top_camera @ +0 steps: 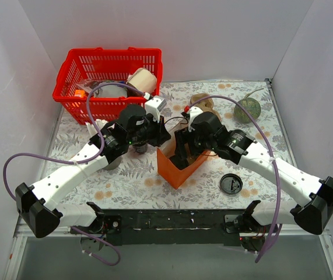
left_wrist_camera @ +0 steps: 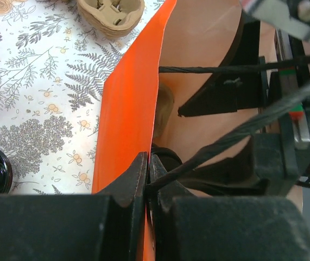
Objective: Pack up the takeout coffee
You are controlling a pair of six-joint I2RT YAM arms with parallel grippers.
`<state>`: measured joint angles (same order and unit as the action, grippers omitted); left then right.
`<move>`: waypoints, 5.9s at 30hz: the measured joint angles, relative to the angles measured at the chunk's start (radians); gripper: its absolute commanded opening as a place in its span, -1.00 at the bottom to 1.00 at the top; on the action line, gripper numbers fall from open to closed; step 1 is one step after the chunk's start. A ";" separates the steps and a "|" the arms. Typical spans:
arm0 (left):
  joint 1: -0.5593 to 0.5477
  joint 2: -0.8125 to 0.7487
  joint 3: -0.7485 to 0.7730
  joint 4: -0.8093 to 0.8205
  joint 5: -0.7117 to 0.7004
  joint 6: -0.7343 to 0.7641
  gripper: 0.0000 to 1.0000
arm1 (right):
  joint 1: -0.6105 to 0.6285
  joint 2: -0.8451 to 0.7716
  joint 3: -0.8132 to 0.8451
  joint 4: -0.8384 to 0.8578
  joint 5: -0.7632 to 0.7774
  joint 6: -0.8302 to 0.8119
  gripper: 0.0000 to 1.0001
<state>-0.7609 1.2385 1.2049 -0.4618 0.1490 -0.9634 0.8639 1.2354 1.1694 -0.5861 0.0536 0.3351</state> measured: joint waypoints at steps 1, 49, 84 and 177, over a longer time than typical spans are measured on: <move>0.000 0.000 -0.001 -0.002 0.003 0.002 -1.00 | 0.000 0.012 0.011 -0.001 0.018 0.005 0.70; 0.000 -0.069 0.040 -0.091 -0.174 -0.089 0.96 | -0.001 -0.440 -0.137 0.353 0.152 -0.099 0.82; 0.340 -0.239 -0.066 -0.636 -0.724 -0.601 0.24 | -0.001 -0.522 -0.132 0.063 0.621 -0.163 0.96; 0.164 0.165 0.621 -0.417 0.386 -0.282 -0.99 | -0.001 -0.558 -0.133 0.166 0.842 -0.237 0.96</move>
<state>-0.5972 1.4036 1.8263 -0.8787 0.5350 -1.2449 0.8631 0.6773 1.0367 -0.4206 0.8951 0.0978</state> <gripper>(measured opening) 0.009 0.982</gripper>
